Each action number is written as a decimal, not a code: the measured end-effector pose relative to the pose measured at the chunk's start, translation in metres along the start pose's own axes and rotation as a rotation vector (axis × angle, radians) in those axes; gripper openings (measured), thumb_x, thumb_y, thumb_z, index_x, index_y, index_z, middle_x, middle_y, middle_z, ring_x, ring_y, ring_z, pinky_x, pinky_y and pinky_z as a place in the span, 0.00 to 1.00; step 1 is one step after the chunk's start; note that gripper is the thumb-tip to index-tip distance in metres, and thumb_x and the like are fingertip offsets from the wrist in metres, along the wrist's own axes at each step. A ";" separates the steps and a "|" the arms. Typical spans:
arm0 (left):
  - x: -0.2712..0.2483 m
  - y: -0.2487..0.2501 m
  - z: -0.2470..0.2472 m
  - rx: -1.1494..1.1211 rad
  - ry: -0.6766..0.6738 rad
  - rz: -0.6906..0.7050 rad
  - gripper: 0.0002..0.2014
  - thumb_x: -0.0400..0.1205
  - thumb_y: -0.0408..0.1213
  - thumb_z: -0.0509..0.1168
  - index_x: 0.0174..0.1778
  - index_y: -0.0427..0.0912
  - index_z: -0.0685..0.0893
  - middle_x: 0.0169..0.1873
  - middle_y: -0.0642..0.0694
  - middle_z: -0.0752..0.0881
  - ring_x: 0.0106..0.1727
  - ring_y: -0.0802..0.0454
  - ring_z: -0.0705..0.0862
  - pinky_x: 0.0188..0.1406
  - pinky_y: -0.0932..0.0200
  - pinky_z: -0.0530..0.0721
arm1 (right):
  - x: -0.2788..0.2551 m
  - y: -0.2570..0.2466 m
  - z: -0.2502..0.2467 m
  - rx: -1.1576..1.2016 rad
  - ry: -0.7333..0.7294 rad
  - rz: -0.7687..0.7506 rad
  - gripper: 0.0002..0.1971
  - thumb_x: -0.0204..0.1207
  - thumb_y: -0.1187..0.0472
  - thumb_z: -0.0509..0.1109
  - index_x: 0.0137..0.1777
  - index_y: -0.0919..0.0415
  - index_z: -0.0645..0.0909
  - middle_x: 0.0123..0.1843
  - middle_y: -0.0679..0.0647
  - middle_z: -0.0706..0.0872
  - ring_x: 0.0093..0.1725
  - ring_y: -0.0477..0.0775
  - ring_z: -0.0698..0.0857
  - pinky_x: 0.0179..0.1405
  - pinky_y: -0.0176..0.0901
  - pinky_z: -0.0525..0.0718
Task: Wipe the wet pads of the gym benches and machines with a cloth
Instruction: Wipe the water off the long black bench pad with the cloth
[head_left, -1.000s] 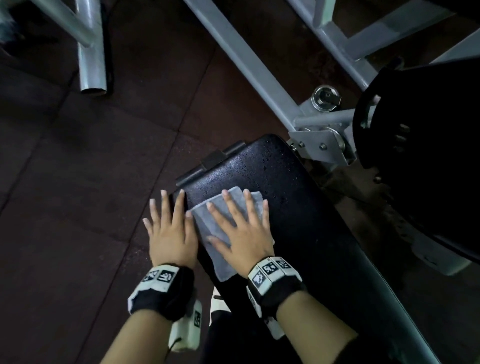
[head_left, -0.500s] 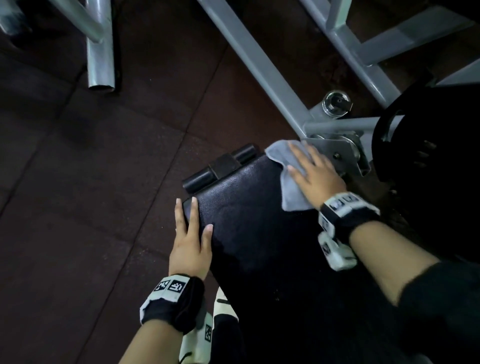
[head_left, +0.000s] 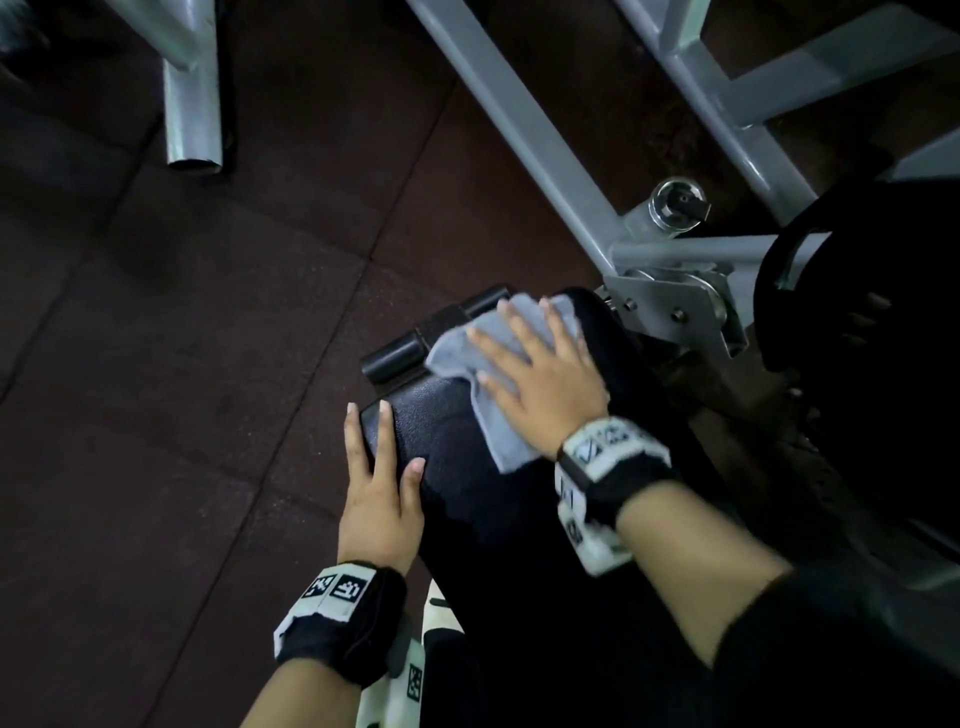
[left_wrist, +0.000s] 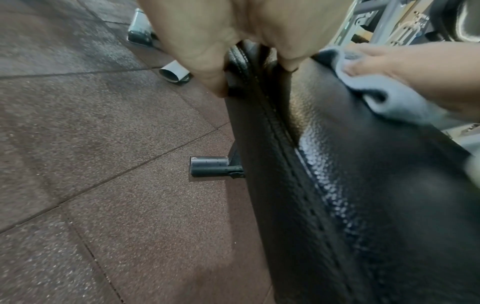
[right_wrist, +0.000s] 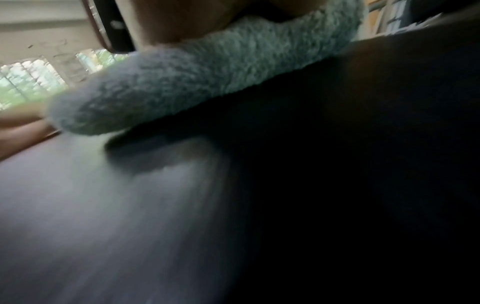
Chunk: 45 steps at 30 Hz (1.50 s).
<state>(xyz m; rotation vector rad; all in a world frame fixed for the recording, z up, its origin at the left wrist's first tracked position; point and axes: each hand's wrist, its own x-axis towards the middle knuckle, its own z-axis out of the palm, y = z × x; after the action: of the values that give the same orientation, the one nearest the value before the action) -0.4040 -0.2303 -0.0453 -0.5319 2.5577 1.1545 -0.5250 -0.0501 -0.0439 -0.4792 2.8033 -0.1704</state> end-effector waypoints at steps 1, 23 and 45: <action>0.000 0.000 0.000 -0.005 -0.002 -0.006 0.31 0.85 0.44 0.57 0.81 0.61 0.50 0.83 0.60 0.39 0.76 0.47 0.69 0.44 0.58 0.73 | 0.015 0.012 -0.004 -0.015 -0.027 0.038 0.26 0.81 0.37 0.46 0.79 0.33 0.57 0.84 0.45 0.58 0.82 0.64 0.54 0.80 0.63 0.55; 0.000 0.007 0.005 -0.092 0.030 -0.002 0.29 0.86 0.42 0.55 0.79 0.65 0.50 0.81 0.66 0.36 0.78 0.61 0.57 0.59 0.58 0.69 | 0.022 0.030 -0.009 0.055 -0.064 0.122 0.27 0.80 0.38 0.46 0.80 0.34 0.55 0.85 0.45 0.54 0.82 0.66 0.52 0.80 0.66 0.52; 0.003 0.005 0.013 -0.070 0.012 -0.032 0.41 0.79 0.46 0.68 0.83 0.54 0.50 0.82 0.58 0.34 0.83 0.50 0.53 0.66 0.58 0.62 | -0.125 0.117 -0.007 0.555 -0.178 0.725 0.25 0.76 0.29 0.48 0.65 0.39 0.71 0.62 0.56 0.84 0.61 0.64 0.82 0.62 0.53 0.77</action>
<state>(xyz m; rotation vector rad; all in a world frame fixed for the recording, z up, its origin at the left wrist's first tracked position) -0.4073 -0.2180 -0.0515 -0.5959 2.5171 1.2371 -0.4499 0.1033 -0.0232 0.6047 2.4139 -0.6651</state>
